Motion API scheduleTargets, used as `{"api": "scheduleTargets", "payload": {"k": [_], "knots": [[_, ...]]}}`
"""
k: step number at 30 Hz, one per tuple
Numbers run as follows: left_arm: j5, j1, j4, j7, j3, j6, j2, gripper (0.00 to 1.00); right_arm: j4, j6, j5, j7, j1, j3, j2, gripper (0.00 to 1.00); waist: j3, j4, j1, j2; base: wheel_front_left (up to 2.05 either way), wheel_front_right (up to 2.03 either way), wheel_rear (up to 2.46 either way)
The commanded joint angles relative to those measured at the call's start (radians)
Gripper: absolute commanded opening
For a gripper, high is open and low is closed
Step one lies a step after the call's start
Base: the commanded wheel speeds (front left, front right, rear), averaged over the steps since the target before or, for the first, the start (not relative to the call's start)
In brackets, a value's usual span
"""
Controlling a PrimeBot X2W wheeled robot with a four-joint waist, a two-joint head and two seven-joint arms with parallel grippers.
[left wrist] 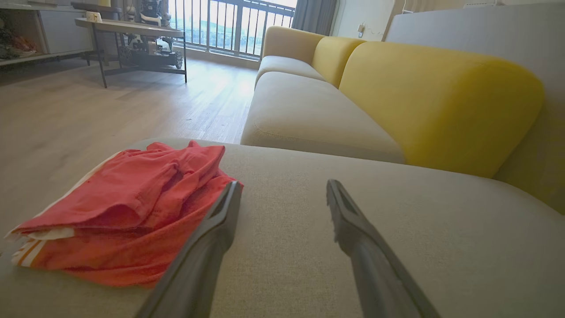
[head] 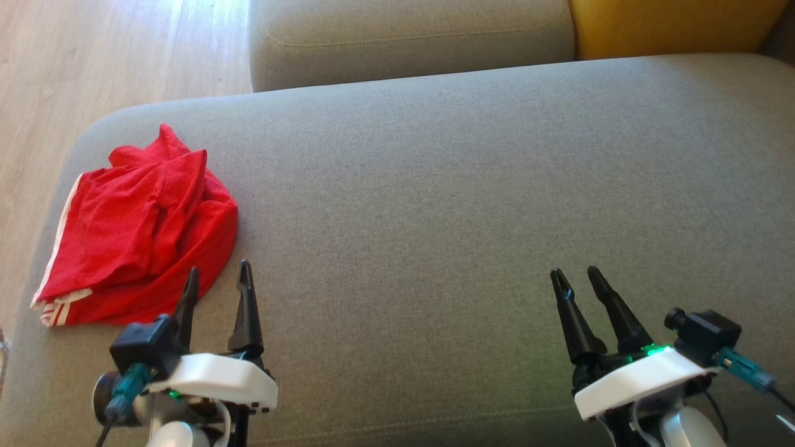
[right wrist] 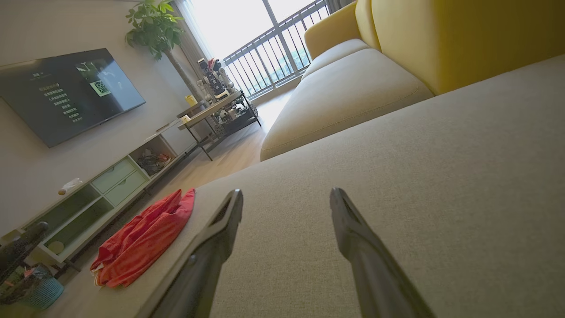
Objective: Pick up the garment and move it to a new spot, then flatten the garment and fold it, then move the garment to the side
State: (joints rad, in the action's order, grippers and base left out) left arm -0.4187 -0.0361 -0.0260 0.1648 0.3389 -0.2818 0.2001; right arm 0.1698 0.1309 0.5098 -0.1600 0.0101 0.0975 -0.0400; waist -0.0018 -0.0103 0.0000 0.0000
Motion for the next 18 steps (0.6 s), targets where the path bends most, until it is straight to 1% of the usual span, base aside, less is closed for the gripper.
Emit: {"api": "scheduleTargets", "payload": {"k": [1, 18], "knots": [[0.029, 0.045, -0.047, 0.015, -0.024, -0.007, 0.018, 1.0, -0.045, 0.0, -0.028, -0.02, -0.051, 0.024, -0.009, 1.0, 0.001, -0.001, 0.0, 0.0, 0.0, 0.0, 0.0], [0.246, 0.027, -0.102, 0.065, 0.002, -0.015, 0.013, 1.0, -0.094, 0.0, -0.233, -0.07, -0.06, 0.019, -0.01, 1.0, 0.008, -0.006, 0.0, 0.0, 0.0, 0.0, 0.0]]}}
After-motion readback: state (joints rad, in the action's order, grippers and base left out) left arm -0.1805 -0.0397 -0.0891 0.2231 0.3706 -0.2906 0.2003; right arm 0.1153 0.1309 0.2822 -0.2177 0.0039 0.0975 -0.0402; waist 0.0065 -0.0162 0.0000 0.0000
